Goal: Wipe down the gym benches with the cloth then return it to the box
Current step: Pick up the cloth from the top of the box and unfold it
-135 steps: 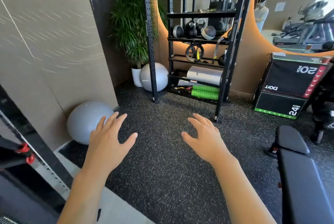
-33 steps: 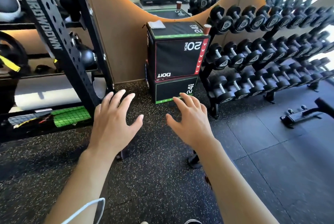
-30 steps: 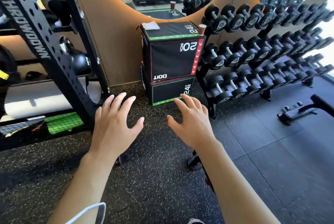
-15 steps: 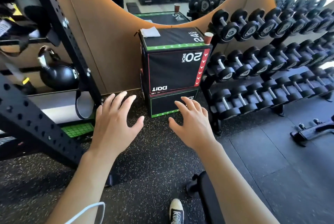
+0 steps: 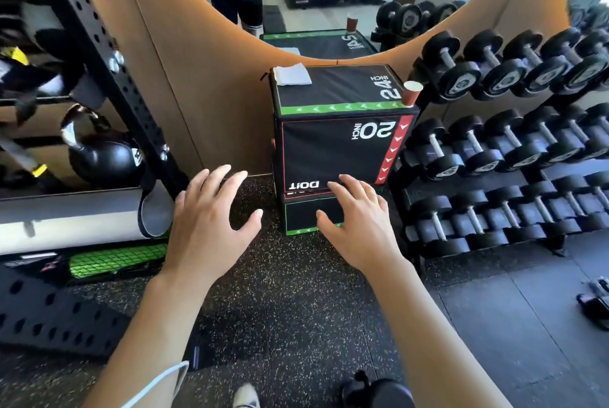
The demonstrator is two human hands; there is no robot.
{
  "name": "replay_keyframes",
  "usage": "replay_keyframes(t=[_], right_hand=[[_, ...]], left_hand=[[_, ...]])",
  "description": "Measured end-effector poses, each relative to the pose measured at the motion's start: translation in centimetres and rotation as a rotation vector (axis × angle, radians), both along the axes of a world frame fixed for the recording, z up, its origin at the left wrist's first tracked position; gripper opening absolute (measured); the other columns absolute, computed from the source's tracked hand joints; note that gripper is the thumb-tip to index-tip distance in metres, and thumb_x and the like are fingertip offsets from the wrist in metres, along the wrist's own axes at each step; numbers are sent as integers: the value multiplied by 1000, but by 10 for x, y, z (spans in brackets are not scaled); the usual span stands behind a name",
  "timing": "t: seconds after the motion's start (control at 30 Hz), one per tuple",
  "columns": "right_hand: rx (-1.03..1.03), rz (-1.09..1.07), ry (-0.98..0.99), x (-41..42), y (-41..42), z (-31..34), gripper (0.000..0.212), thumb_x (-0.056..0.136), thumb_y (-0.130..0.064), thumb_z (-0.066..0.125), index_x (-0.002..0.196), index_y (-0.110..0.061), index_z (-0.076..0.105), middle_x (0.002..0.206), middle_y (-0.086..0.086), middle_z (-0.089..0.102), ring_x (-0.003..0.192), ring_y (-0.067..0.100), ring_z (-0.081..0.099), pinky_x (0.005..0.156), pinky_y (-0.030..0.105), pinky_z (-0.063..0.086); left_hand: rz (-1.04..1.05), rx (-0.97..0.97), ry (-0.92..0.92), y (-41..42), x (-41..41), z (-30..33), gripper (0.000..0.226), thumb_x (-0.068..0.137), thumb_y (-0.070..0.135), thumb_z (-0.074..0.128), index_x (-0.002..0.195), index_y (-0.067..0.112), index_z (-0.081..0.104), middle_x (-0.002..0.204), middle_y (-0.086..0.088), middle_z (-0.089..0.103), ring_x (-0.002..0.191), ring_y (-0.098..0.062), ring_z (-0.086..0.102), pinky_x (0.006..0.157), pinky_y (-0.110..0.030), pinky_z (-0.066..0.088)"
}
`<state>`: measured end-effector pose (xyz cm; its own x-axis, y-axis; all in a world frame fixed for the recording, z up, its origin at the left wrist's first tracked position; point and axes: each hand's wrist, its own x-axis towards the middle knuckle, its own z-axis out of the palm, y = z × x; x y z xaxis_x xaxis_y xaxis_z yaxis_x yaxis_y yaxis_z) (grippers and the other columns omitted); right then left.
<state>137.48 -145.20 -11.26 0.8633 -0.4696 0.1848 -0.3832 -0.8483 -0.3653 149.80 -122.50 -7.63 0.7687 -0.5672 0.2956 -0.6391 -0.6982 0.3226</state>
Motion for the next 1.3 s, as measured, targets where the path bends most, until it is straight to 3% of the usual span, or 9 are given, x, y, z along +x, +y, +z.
replay_keyframes(t=[0.6, 1.0, 1.3], right_hand=[[-24, -133, -24, 255, -58, 17, 63, 96, -58, 53, 151, -27, 51, 161, -6, 40, 149, 22, 30, 119, 49, 31], [-34, -177, 12, 337, -112, 15, 63, 97, -58, 51, 150, -26, 51, 159, -7, 40, 148, 19, 30, 119, 48, 30], [37, -121, -7, 409, -204, -2, 59, 97, -57, 52, 149, -29, 52, 160, -9, 39, 149, 18, 31, 120, 48, 31]], left_hand=[[-124, -21, 25, -70, 278, 2, 63, 95, 50, 65, 152, 27, 50, 161, 4, 44, 152, -25, 32, 119, -55, 35], [-170, -82, 78, -126, 373, -5, 62, 95, 48, 66, 152, 27, 51, 160, 4, 44, 152, -25, 33, 121, -54, 35], [-131, -83, 81, -211, 434, -16, 60, 96, 48, 65, 151, 28, 51, 161, 4, 43, 152, -24, 32, 122, -53, 33]])
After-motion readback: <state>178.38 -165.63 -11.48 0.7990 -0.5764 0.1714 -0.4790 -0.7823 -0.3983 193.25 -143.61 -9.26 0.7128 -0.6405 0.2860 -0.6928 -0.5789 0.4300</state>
